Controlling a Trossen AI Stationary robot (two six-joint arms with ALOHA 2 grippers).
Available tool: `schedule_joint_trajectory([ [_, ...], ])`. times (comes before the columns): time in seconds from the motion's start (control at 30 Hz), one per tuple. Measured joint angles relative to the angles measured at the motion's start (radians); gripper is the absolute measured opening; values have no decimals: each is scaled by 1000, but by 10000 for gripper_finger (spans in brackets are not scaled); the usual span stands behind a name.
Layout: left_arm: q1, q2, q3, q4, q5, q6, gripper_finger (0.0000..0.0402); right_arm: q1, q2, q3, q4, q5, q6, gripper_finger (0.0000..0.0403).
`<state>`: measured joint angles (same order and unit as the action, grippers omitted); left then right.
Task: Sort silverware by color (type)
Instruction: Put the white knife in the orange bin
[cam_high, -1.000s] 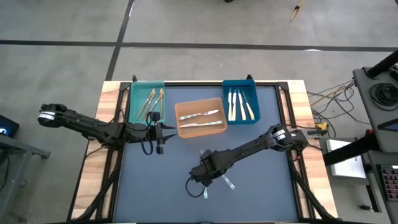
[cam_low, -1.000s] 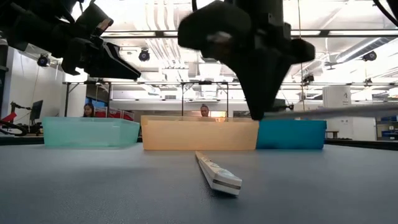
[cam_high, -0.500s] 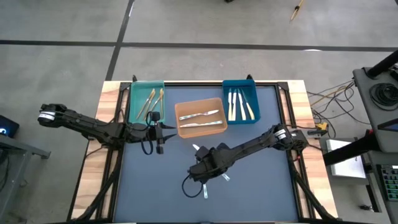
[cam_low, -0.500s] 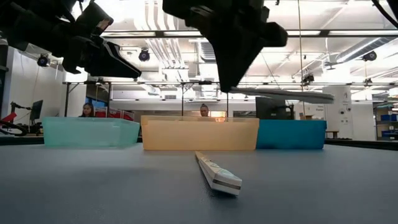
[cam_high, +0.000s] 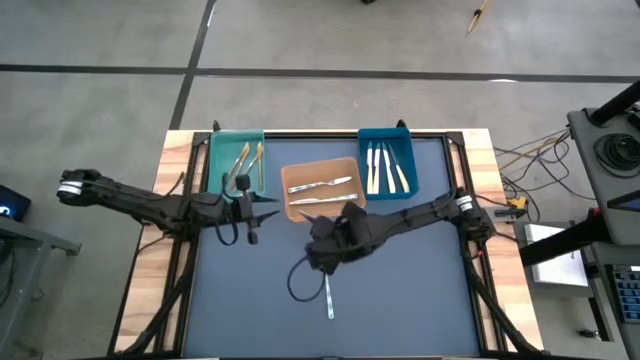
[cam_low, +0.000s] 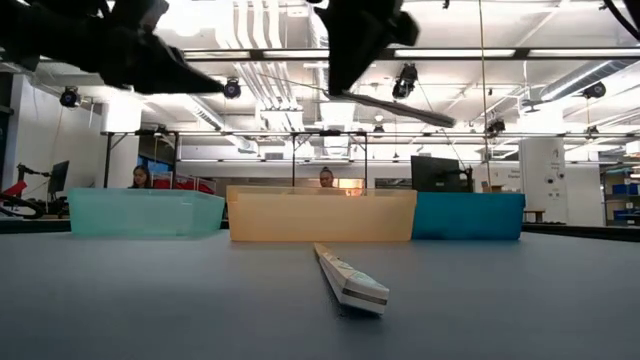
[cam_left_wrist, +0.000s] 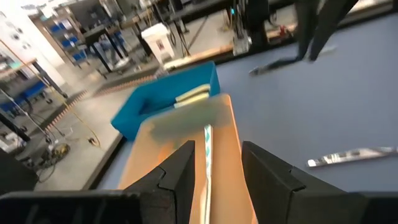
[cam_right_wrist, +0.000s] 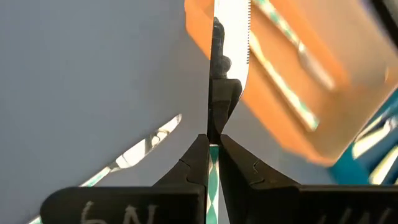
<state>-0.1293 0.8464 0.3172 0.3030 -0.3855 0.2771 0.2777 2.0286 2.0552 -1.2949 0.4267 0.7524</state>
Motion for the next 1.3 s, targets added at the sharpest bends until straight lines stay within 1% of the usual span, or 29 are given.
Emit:
schedule_joint_trajectory([
  [0.13,0,-71,0,1,0,29,114,-52,-19,0,48,-6,-154,13],
  [0.33,0,-163,0,35,-1,103,114,-154,-56,0,57,-17,-362,13],
  [0.43,2,-193,0,78,-42,154,114,-210,-75,0,86,-19,-473,13],
  [0.57,19,-218,0,139,-129,246,114,-292,-95,0,163,-85,-639,13],
  [0.73,77,-233,0,194,-129,290,114,-405,-109,0,297,-156,-820,13],
  [0.8,107,-236,0,198,-129,291,114,-442,-112,-1,368,-215,-884,13],
  [0.87,137,-237,0,206,-119,290,114,-482,-112,-2,436,-315,-944,13],
  [0.97,179,-237,0,202,-56,278,114,-549,-112,-17,532,-490,-1016,13],
  [1.1,218,-236,0,197,38,241,114,-630,-112,-54,629,-658,-1065,13],
  [1.2,237,-236,0,197,86,233,114,-674,-112,-97,686,-799,-1086,13],
  [1.3,256,-238,0,203,118,234,114,-699,-115,-157,773,-870,-1106,13],
])
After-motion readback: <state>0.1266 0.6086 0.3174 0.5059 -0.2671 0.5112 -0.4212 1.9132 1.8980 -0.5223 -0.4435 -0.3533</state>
